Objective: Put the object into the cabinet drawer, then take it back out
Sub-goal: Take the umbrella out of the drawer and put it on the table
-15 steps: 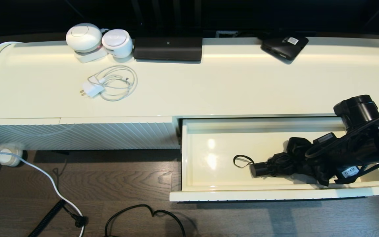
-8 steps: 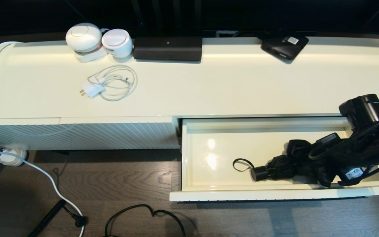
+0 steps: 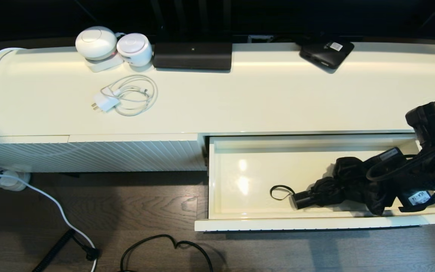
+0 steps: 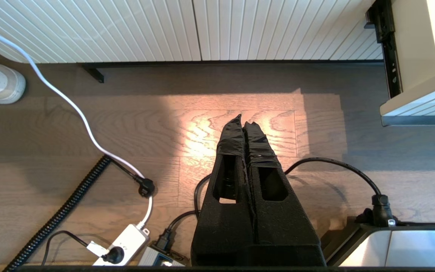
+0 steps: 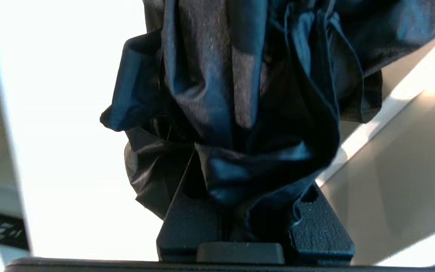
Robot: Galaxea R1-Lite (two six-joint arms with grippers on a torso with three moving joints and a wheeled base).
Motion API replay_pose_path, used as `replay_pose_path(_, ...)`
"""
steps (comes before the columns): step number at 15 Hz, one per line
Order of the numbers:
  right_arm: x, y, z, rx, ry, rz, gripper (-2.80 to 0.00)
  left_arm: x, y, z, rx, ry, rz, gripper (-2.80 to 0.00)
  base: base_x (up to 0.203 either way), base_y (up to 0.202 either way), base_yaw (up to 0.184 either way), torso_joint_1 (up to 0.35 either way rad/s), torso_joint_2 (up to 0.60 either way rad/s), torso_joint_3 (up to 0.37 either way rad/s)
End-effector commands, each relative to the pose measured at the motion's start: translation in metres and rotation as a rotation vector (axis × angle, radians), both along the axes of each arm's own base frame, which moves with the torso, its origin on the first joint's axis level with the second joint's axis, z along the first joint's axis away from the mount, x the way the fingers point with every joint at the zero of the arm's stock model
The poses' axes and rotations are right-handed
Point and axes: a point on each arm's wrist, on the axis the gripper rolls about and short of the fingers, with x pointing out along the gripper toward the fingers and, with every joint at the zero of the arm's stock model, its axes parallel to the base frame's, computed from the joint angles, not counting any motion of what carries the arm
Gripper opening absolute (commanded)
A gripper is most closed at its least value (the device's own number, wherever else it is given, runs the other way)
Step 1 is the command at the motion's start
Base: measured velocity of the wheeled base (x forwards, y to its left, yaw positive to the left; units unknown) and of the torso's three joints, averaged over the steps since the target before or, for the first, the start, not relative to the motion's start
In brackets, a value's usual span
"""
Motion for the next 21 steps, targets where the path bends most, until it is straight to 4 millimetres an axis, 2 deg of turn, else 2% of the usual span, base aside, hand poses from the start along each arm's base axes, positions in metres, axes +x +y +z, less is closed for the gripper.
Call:
replay_pose_path(1, -0.006, 0.000, 0.008, 0.007, -0.031, -0.004, -2.80, 0.000, 0.000, 0.000, 0.000, 0.000, 0.000, -2.80, 0.000, 0.000, 0.000, 0.000, 0.00, 0.000)
replay_pose_path(5, -0.011, 0.001, 0.014, 0.001, -0.051, 0.007, -2.80, 0.000, 0.000, 0.000, 0.000, 0.001, 0.000, -2.80, 0.000, 0.000, 0.000, 0.000, 0.00, 0.000)
replay_pose_path(18, -0.052, 0.002, 0.054, -0.002, -0.104, 0.021, -2.80, 0.000, 0.000, 0.000, 0.000, 0.000, 0.000, -2.80, 0.000, 0.000, 0.000, 0.000, 0.00, 0.000)
replay_pose_path(21, -0.055, 0.001, 0.058, -0.003, -0.112, 0.019, -2.80, 0.000, 0.000, 0.000, 0.000, 0.000, 0.000, -2.80, 0.000, 0.000, 0.000, 0.000, 0.00, 0.000)
